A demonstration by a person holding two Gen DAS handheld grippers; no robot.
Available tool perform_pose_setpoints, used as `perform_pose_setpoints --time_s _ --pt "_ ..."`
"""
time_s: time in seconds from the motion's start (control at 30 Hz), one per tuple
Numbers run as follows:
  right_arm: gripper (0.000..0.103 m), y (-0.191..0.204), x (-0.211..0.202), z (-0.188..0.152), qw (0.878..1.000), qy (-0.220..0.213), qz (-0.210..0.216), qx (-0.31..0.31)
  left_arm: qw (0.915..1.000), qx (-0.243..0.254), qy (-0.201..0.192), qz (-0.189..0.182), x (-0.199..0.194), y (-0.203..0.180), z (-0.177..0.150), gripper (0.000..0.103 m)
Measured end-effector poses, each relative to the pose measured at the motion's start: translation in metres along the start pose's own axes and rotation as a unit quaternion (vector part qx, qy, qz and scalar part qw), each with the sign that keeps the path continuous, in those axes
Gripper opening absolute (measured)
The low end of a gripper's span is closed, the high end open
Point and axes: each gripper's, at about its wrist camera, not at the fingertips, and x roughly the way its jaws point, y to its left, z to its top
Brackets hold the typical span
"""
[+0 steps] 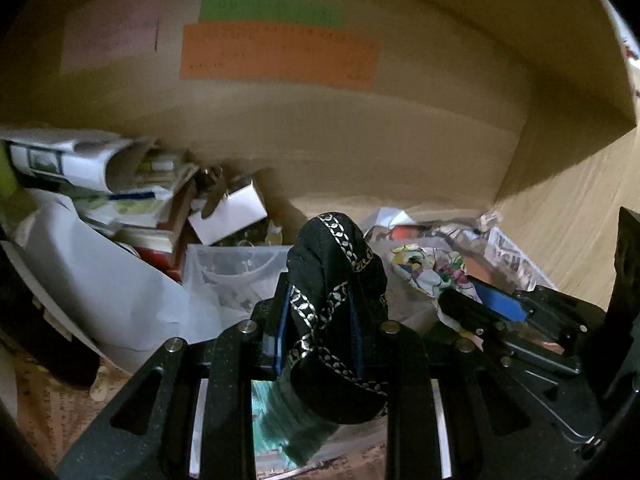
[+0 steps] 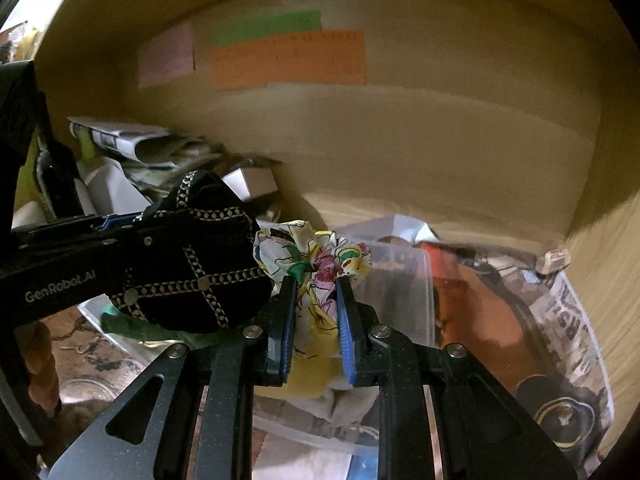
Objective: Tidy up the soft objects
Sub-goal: 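Lower the pouch and scrunchie into the clear box and open both tools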
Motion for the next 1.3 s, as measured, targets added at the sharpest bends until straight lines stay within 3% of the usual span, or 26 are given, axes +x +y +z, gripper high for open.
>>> perform_pose_setpoints --time_s 0.27,0.4,0.53,0.7,1.0,1.3 --pt "0.019 -0.001 0.013 -0.004 1.000 0.022 -0.002 -0.004 0.9993 -0.003 0.035 0.010 0.019 0.003 -0.006 0.031" --pt "0.035 -0.002 0.016 -0.005 0.999 0.030 -0.012 -0.007 0.9991 -0.001 0.038 0.020 0.023 0.005 -0.007 0.040" --pt "0.053 -0.003 0.014 -0.004 1.000 0.026 -0.013 -0.004 0.9990 0.001 0.035 0.027 0.019 0.006 -0.008 0.057" --pt "0.060 -0.003 0.003 -0.001 1.000 0.013 -0.010 0.000 0.9994 0.002 0.027 0.020 0.004 0.005 -0.008 0.062" --pt "0.060 -0.001 -0.040 0.008 0.999 -0.034 0.005 0.007 0.9988 0.027 -0.037 0.019 -0.056 -0.009 -0.006 0.067" --pt "0.060 0.007 -0.101 0.014 0.995 -0.102 0.018 0.006 0.9920 0.042 -0.117 0.018 -0.126 -0.024 -0.014 0.072"
